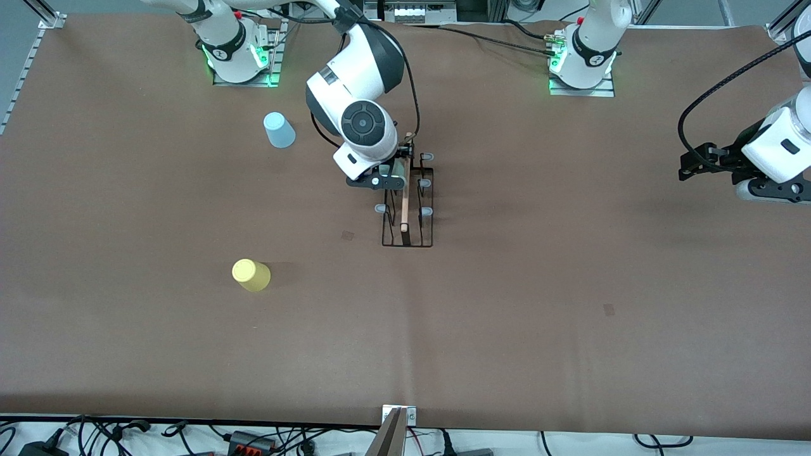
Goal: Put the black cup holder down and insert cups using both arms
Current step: 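Lower the teal cup onto a rack peg and open the right gripper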
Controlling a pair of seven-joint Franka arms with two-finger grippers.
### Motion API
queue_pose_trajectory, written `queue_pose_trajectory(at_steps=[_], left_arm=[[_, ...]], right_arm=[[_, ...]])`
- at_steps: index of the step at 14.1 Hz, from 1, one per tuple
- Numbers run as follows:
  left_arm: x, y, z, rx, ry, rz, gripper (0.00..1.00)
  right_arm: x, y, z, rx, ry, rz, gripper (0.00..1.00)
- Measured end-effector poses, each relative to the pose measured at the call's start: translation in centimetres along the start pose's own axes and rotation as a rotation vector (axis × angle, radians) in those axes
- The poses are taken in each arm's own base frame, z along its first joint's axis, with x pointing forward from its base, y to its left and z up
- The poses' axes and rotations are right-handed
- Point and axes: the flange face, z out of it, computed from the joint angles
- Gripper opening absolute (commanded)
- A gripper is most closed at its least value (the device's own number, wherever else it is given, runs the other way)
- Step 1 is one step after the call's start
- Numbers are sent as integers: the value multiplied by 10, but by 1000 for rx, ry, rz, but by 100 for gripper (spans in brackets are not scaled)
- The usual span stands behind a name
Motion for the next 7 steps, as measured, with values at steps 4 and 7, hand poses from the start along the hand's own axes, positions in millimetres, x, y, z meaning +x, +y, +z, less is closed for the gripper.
queue_pose_trajectory(at_steps=[4,7], left_arm=[[0,2,0,-20,3,-20,100],[1,2,0,-27,6,-91,100]], right_arm=[[39,35,-69,27,120,115,100],[105,111,-88,-25,194,239,100]])
